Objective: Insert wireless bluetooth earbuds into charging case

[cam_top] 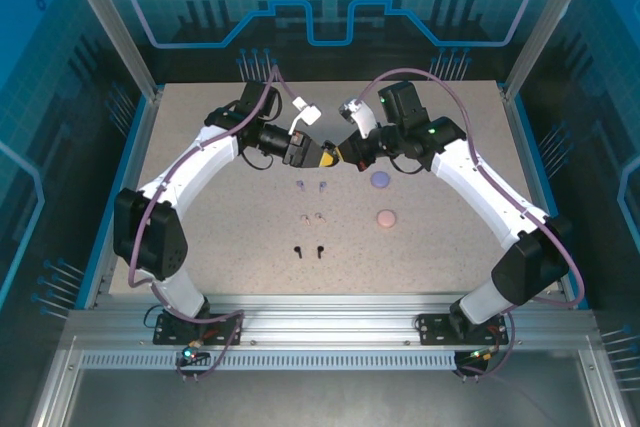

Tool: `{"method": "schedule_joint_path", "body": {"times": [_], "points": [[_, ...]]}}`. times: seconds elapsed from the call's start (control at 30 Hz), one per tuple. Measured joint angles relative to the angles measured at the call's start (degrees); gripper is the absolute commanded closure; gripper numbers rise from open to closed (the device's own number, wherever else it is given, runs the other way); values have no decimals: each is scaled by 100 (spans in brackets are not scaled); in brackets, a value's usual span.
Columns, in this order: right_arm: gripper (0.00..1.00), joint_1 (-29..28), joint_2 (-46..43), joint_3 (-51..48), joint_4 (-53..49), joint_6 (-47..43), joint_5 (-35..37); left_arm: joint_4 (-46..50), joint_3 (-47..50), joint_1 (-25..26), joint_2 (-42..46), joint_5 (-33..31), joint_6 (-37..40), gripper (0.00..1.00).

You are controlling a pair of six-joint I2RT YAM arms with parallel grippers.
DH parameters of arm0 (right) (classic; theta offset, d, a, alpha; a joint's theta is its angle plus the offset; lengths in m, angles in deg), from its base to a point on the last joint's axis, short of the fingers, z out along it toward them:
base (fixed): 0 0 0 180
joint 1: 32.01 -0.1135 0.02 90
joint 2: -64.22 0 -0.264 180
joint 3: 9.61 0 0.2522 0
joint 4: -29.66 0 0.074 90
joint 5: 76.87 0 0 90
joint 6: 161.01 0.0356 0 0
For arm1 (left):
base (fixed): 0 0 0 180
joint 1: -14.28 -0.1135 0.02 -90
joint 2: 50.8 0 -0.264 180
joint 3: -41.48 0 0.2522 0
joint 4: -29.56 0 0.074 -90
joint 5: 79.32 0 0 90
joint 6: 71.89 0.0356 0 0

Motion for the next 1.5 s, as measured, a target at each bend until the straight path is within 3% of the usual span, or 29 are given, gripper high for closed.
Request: {"method": "schedule_joint_path", "body": {"times": [0.13, 0.3, 0.43, 0.63, 1.0, 1.27, 1.5], "points": [[97, 0, 0, 0, -7, 2, 22, 20, -4, 0, 0, 4, 22, 81], [66, 9, 0, -2, 17, 120, 160, -44, 4, 0, 2, -7, -26, 90], [49, 44, -68, -37, 55, 269, 417, -398, 229, 0, 101, -79, -184, 100], [32, 33, -857, -501, 188, 669, 518, -1060, 857, 0, 479, -549, -518, 100], [27, -240, -2465, -1873, 358, 1764, 1056, -2708, 2520, 0, 2105, -1517, -1388, 100], [27, -1307, -2789, -2603, 396, 2632, 2063, -3729, 3587, 125, 2935, -2490, -1784, 100], [27, -2385, -2420, -2863, 431, 3412, 3014, -4656, 4472, 199, 3692, -3414, -1937, 100]]}}
